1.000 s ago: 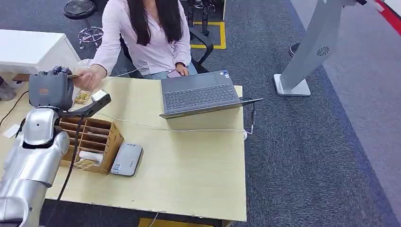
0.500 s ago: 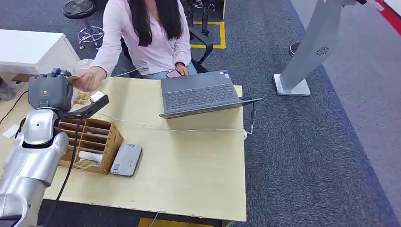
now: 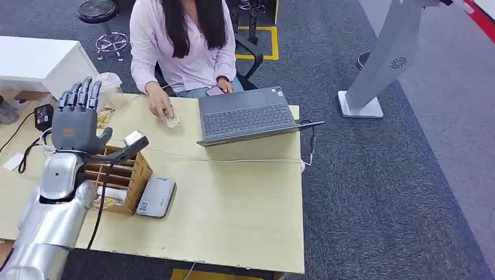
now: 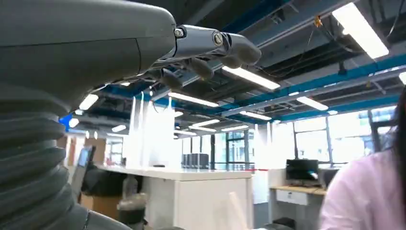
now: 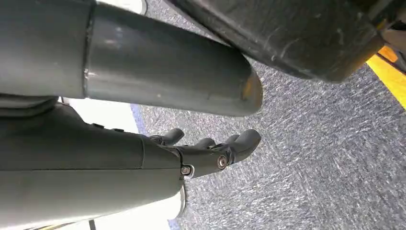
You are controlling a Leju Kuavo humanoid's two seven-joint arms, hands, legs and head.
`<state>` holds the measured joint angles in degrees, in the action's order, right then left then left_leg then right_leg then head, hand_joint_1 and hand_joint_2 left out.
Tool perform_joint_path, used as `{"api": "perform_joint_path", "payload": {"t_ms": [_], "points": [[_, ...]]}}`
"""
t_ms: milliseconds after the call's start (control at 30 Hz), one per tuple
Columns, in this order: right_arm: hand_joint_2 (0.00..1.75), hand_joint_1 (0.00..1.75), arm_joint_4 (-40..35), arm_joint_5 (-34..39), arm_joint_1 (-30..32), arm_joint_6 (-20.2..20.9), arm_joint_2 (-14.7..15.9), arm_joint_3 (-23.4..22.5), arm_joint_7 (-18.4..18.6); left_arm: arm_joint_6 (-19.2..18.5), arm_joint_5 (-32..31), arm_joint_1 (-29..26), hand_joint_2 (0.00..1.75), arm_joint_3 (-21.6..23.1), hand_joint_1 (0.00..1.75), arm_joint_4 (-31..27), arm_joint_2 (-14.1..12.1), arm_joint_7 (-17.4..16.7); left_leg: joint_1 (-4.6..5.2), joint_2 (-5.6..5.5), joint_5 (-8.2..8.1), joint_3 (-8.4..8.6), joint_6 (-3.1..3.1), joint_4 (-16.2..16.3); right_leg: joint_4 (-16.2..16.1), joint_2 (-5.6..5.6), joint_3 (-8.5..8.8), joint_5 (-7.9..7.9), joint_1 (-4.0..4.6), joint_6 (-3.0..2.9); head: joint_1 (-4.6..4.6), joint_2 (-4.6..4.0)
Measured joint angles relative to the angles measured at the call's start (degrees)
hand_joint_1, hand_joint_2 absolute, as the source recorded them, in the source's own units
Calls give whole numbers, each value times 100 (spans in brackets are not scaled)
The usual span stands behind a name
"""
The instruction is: Pass the card to the sensor for recognition and then transmit it.
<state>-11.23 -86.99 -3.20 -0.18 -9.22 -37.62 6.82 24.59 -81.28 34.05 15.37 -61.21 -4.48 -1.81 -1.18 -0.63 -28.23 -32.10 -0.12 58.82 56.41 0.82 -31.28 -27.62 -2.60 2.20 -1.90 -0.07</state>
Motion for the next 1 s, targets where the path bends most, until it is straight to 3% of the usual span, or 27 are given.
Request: {"api": "perform_joint_path", "payload": {"t_ms": [167,233,500,733,900,1000], "points": [[0,0,2,24,26,-105,0,-50,87,88,140,-1154,175,149,0,-1608,118,-7,0,18,-12,0,-3,0,-1,15,-5,-3,0,0,0,0],[0,0,2,39,46,-131,0,-92,131,318,78,-1805,175,262,0,-2264,125,101,0,18,-14,-1,-5,-1,-1,14,-7,-7,0,0,0,0],[0,0,11,118,71,-225,-2,-253,219,671,-304,-3203,175,630,0,-3360,73,197,-1,15,-15,-2,-5,-2,-1,8,-6,-13,1,-4,0,0],[0,0,20,173,77,-284,-22,-352,219,79,-304,-3693,175,752,0,-3544,-87,181,-1,14,-13,0,-5,-2,0,7,-4,-12,1,-5,0,0],[0,0,22,184,79,-286,-35,-431,221,-837,-127,-3844,175,761,0,-3548,-280,81,-2,12,-13,1,-6,-2,0,9,-3,-12,1,-5,0,0],[0,0,22,177,89,-284,-37,-450,218,-986,2,-3940,175,761,0,-3548,-439,59,-2,9,-13,-1,-6,-2,0,2,-4,-13,1,-5,-2,0]]}}
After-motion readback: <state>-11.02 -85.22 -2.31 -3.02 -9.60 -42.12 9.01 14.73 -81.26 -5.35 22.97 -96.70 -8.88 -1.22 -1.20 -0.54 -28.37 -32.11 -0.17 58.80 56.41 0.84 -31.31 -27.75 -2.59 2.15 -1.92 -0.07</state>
